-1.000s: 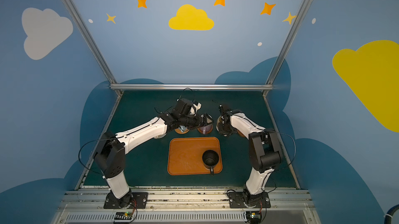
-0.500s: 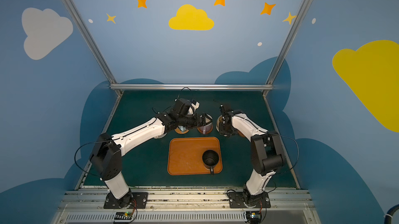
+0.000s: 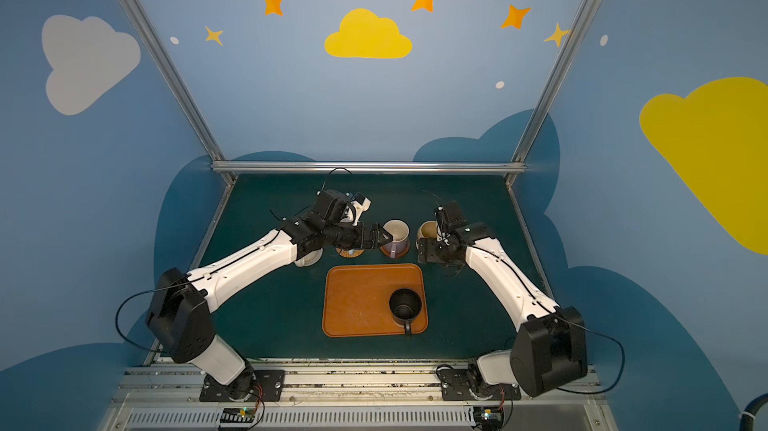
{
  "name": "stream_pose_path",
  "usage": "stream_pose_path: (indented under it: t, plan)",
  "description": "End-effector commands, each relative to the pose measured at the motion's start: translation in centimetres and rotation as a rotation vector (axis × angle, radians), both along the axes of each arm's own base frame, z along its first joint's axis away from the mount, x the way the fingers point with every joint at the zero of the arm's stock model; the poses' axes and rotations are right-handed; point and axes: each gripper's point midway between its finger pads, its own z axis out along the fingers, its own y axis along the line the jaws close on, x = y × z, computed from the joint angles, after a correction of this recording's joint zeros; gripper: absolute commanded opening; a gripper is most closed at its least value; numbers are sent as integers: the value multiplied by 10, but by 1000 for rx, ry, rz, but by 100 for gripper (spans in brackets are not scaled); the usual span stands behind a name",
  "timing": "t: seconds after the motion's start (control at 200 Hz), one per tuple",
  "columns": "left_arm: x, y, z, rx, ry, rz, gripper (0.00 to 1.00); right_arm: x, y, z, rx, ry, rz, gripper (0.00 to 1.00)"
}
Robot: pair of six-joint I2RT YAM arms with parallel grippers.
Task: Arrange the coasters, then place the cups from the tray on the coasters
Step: 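Open right gripper and move it down to the black mug on tray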
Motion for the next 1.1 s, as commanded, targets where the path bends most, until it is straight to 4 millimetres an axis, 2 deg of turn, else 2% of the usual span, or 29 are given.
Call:
stream_pose_path:
  t: [0.0, 0.105, 0.17, 0.245, 0.385, 0.506, 0.641, 0.921, 1.031, 1.096]
  plan:
    - [-22, 14, 9, 0, -11, -85, 100, -30, 6, 2, 19, 22, 36, 94]
    - [-30, 23, 5, 22, 11, -99, 100, -51, 13, 6, 12, -24, 119, 94]
    - [-34, 28, 2, 48, 18, -100, 100, -67, 22, 3, 37, -22, 184, 93]
    - [-38, 33, -2, 63, 28, -92, 100, -85, 29, -3, 95, 21, 177, 91]
    - [-46, 36, -5, 51, 64, -75, 100, -113, 46, -11, 178, 31, 232, 90]
    - [-54, 37, -12, 41, 110, -65, 100, -132, 50, -15, 160, 10, 285, 90]
    - [-70, 35, -19, 14, 179, -105, 99, -146, 52, -21, 154, 15, 287, 90]
    - [-83, 47, -29, 63, 212, -106, 99, -165, 56, -47, 42, 52, 310, 89]
    - [-86, 48, -34, 64, 223, -107, 100, -163, 51, -56, -27, 56, 263, 85]
    - [-87, 49, -34, 62, 221, -101, 99, -162, 51, -61, -52, 53, 248, 79]
